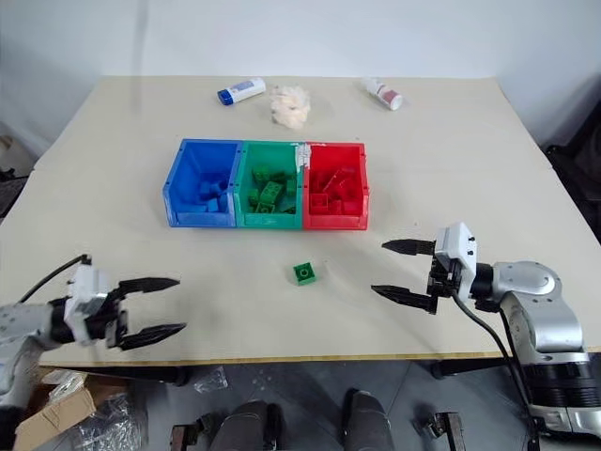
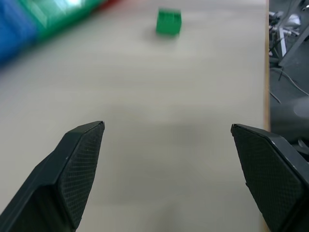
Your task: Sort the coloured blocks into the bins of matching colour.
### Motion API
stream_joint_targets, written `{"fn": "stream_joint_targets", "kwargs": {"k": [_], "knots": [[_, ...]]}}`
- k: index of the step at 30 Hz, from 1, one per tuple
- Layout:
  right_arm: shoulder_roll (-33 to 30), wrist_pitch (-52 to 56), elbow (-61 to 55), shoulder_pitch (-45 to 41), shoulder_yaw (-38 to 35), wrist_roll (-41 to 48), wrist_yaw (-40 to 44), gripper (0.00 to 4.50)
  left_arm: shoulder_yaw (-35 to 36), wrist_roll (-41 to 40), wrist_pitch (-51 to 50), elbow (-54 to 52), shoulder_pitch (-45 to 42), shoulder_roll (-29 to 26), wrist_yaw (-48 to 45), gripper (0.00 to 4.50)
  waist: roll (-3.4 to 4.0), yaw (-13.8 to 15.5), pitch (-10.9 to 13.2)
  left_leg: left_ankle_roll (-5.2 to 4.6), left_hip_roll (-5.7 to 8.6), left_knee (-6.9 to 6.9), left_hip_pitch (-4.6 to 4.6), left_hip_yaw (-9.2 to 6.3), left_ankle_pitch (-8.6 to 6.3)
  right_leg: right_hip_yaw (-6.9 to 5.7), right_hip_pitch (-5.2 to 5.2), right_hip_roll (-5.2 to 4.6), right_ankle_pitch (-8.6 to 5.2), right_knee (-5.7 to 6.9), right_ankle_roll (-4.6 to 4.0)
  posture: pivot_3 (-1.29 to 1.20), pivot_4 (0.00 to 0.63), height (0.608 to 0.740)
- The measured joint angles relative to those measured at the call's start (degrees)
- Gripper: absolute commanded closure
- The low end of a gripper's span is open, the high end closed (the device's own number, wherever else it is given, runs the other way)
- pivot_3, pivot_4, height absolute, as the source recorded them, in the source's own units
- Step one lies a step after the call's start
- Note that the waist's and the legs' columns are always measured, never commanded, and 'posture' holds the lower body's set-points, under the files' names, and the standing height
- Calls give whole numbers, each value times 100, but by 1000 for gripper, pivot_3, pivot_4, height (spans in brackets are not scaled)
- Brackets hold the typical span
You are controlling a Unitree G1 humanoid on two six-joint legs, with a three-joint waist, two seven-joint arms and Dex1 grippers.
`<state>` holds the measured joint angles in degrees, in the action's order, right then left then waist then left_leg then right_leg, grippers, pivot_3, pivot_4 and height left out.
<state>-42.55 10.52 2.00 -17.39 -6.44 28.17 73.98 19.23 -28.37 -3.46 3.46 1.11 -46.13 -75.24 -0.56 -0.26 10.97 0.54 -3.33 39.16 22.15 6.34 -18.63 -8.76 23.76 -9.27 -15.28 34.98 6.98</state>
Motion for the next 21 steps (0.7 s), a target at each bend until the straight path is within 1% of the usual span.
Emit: {"fn": "stream_joint_targets", "kwargs": {"k": [5, 8, 11, 16, 19, 21], "knots": [[2, -2, 7, -153, 27, -1, 17, 0, -39, -68, 14, -18, -254, 16, -57, 42, 0, 43, 0, 0, 2, 1, 0, -3, 0, -1, -2, -1, 0, 1, 0, 0, 150, 740], [3, -2, -4, -126, 31, -1, 7, 0, -247, -63, -9, -70, -568, 120, -19, 42, 0, 21, 0, 0, 2, 1, 0, 1, -1, 0, -2, -1, 0, 1, 0, 0, 150, 740], [9, 0, -103, -43, 23, 0, -52, 0, -766, 7, -84, -239, -988, 518, 178, 42, 0, 32, 0, 0, 5, 3, 0, 0, 0, 1, -4, -1, 2, 3, 3, 0, 150, 740], [28, 17, -330, 117, -10, 2, -253, 0, -1740, 454, -144, -279, -1884, 1331, 708, 42, -1, 46, 0, 0, 8, 6, 0, 1, 0, 2, -6, -1, 3, 3, 5, 0, 150, 740], [28, 73, -504, 270, -64, 13, -395, 0, -2144, 702, -112, -78, -2292, 1720, 888, 42, -1, 34, -1, 1, 8, 6, -1, 2, 0, 2, -6, 0, 4, 3, 5, 0, 150, 740], [27, 88, -667, 482, -109, 25, -505, 0, -2351, 934, 8, 363, -2619, 2006, 996, 42, -1, 44, -1, 1, 9, 6, -1, 1, 1, 1, -6, 0, 4, 1, 5, 0, 150, 740]]}}
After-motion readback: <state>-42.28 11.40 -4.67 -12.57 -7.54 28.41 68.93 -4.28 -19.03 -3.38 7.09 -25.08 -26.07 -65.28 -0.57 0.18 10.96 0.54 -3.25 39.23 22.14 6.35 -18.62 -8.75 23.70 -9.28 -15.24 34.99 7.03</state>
